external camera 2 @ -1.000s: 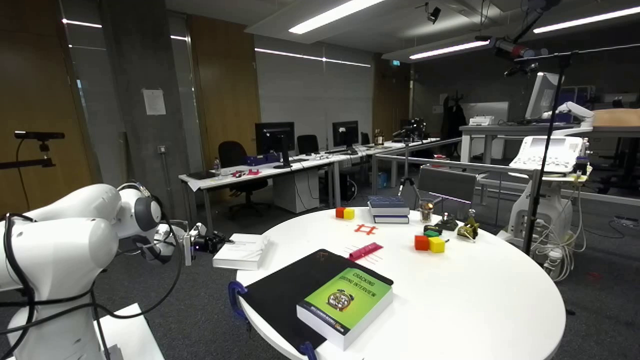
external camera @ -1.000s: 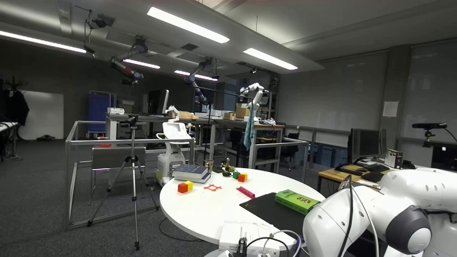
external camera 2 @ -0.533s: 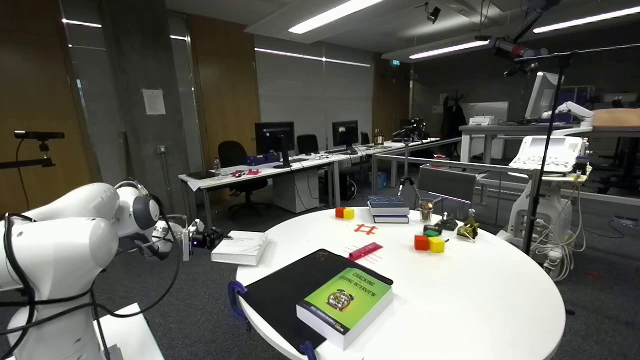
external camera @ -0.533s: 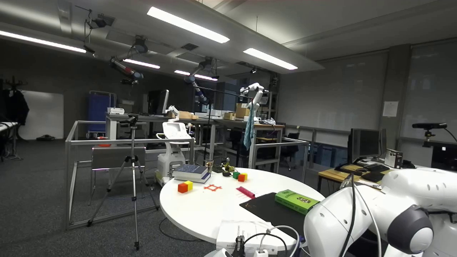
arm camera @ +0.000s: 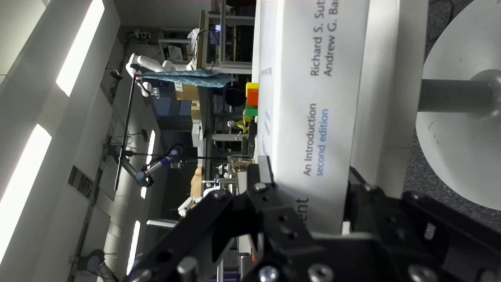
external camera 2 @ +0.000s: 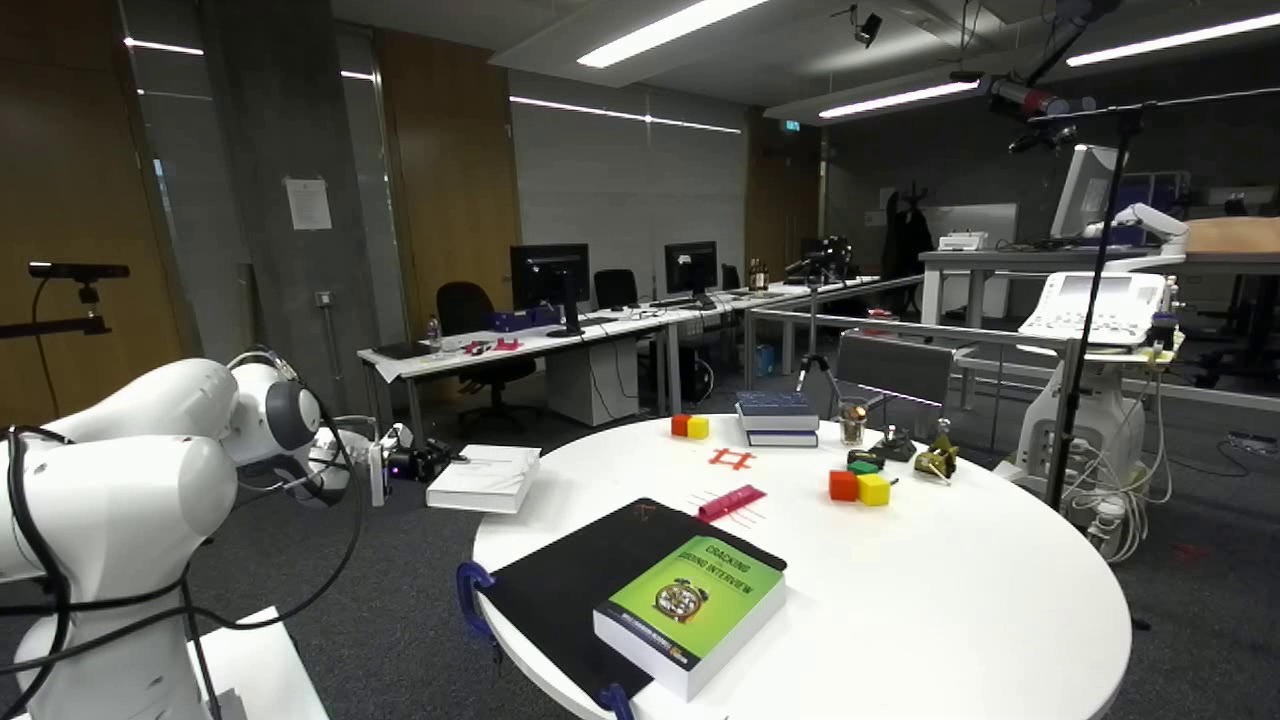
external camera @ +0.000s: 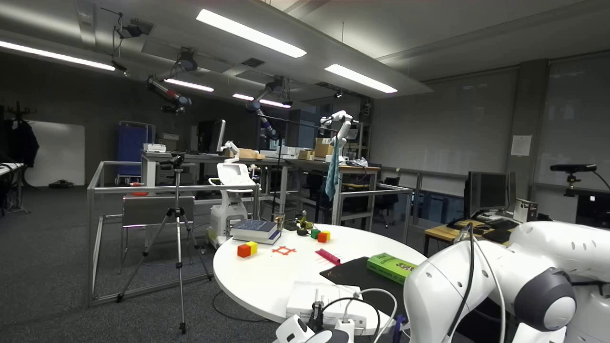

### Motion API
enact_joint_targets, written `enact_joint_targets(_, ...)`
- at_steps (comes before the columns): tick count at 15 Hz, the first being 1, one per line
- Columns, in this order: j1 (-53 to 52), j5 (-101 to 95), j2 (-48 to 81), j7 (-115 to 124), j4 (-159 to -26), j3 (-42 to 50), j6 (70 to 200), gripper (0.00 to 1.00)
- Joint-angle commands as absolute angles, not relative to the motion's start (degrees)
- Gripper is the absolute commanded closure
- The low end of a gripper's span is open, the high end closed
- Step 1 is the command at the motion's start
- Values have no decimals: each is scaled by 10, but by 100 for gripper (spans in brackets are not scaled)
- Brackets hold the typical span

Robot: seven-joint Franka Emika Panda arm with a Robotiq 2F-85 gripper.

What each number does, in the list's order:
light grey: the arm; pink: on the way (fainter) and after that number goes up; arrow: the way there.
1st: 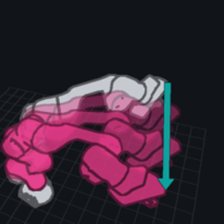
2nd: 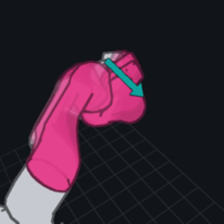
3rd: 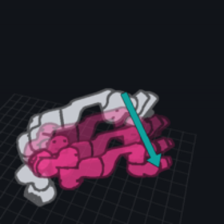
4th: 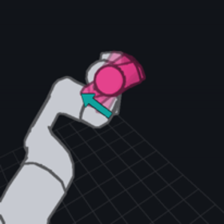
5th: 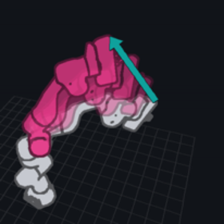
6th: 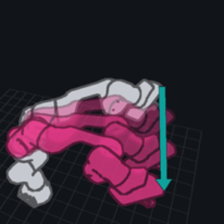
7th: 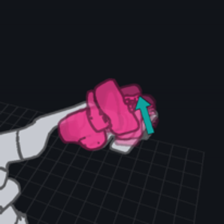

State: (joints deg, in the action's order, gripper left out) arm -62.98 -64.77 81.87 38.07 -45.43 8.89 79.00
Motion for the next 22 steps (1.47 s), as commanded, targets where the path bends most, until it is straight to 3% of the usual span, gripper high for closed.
enact_joint_targets(1,-638,-665,752,374,-513,115,752,84)
enact_joint_targets(22,-531,-704,496,392,-875,218,972,84)
